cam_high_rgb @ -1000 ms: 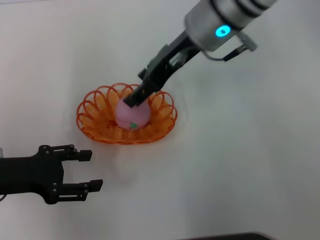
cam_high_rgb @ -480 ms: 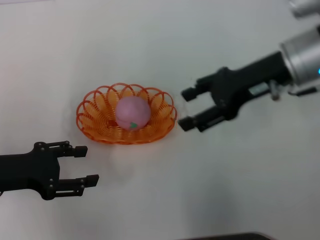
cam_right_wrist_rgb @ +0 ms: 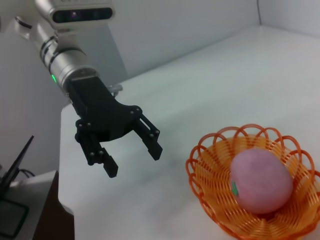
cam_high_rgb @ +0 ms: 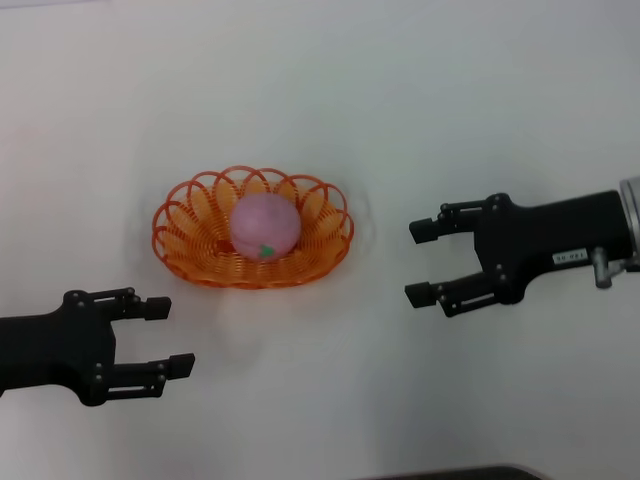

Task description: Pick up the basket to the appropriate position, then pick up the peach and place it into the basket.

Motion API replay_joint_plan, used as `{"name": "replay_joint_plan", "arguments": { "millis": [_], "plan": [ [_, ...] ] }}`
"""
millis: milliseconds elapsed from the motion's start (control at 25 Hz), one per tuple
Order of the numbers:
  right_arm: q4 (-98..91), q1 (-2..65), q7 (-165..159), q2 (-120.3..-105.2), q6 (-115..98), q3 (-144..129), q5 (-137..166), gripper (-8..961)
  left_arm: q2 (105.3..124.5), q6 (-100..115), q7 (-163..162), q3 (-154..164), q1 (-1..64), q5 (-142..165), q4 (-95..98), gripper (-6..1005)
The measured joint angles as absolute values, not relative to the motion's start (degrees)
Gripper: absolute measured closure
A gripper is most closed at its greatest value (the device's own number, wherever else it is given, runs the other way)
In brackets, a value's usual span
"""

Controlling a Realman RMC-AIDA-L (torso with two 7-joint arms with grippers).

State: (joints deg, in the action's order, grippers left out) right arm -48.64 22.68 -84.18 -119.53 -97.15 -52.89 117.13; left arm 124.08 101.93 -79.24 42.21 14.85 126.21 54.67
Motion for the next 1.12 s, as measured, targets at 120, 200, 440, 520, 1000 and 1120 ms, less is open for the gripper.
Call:
{"name": "replay_joint_plan", "arguments": {
  "millis": [120, 200, 440, 520, 1000, 1120],
  "plan": [
    [-44.6, 22.8, -79.1, -119.6, -95.6, -51.5, 117.2, 83, 124.09, 101.9, -79.2, 42.4, 14.9, 126.2, 54.1, 237],
    [-42.5, 23.3, -78.0, -119.61, -93.7, -52.0, 117.6, 83, 124.1, 101.8, -79.2, 42.5, 14.9, 126.2, 53.6, 237],
    [-39.5, 24.3, -77.4, -119.67, -89.9, -53.0, 119.0, 85, 124.1, 101.7, -78.8, 42.3, 14.8, 126.3, 53.3, 238],
    [-39.4, 24.3, -77.3, -119.67, -89.5, -53.1, 119.0, 85, 124.1, 101.8, -78.8, 42.3, 14.7, 126.3, 53.3, 237],
    [-39.8, 23.9, -77.5, -119.49, -89.7, -52.7, 119.0, 89, 124.19, 101.9, -78.7, 42.2, 14.5, 126.3, 53.3, 238],
    [-39.9, 23.9, -77.8, -119.44, -89.7, -52.6, 118.8, 89, 124.19, 102.1, -78.7, 42.2, 14.5, 126.3, 53.3, 238]
  ]
}}
